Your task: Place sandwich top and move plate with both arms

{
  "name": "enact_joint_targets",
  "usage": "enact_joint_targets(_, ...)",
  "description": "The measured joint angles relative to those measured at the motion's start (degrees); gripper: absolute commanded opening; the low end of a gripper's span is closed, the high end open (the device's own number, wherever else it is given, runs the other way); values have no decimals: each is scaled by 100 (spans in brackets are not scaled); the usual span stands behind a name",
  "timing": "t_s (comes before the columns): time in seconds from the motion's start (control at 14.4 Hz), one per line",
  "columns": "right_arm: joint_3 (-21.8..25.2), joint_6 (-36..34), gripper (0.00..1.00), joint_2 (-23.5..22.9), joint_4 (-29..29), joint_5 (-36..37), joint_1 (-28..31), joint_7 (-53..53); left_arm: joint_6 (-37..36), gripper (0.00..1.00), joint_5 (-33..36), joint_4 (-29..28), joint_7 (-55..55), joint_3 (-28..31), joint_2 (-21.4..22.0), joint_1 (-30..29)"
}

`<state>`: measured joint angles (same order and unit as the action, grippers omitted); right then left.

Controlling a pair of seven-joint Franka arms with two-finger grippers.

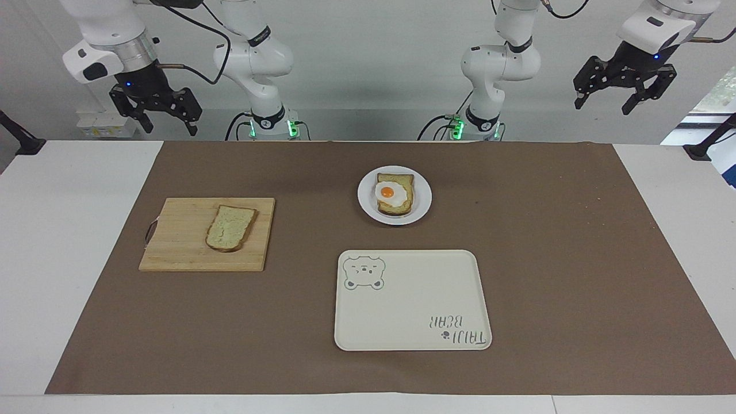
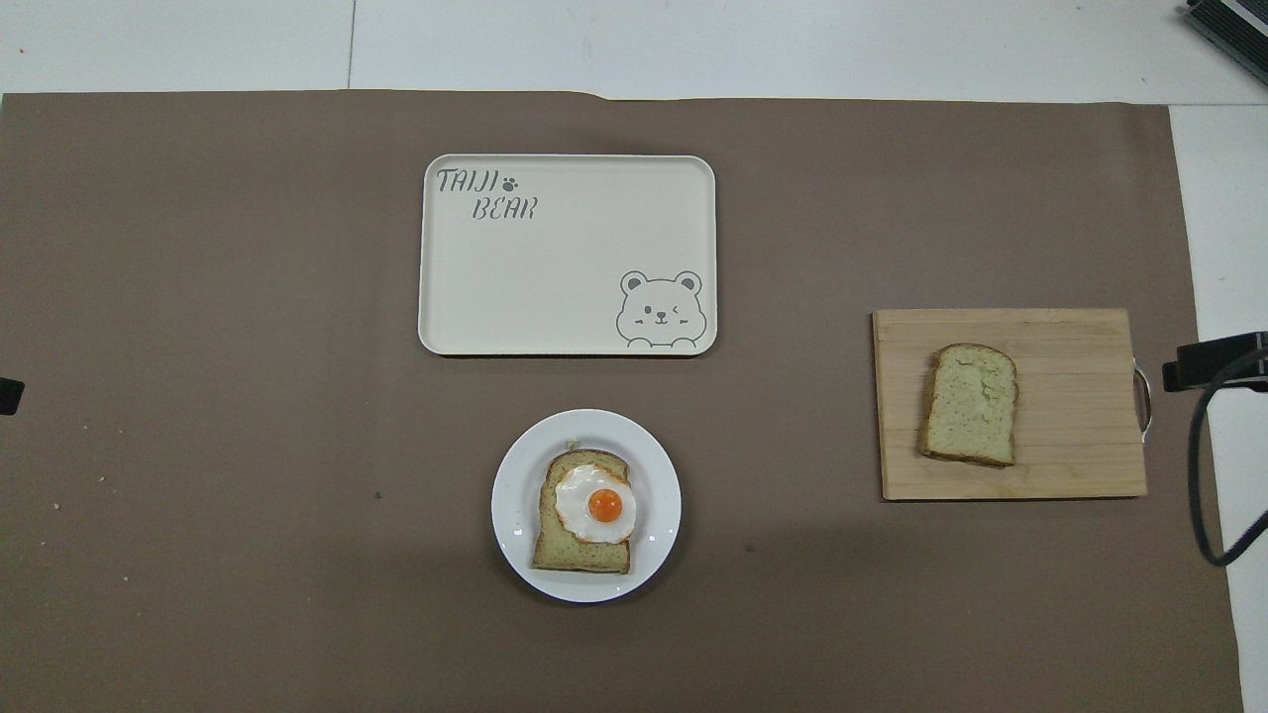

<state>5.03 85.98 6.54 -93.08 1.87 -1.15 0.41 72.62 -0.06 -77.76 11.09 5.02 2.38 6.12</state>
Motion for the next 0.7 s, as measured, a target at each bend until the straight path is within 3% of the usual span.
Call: enact_joint_targets(0.7,0,0,100,0,-4,0,0,0,0,100,0,0,0,7,0,-61)
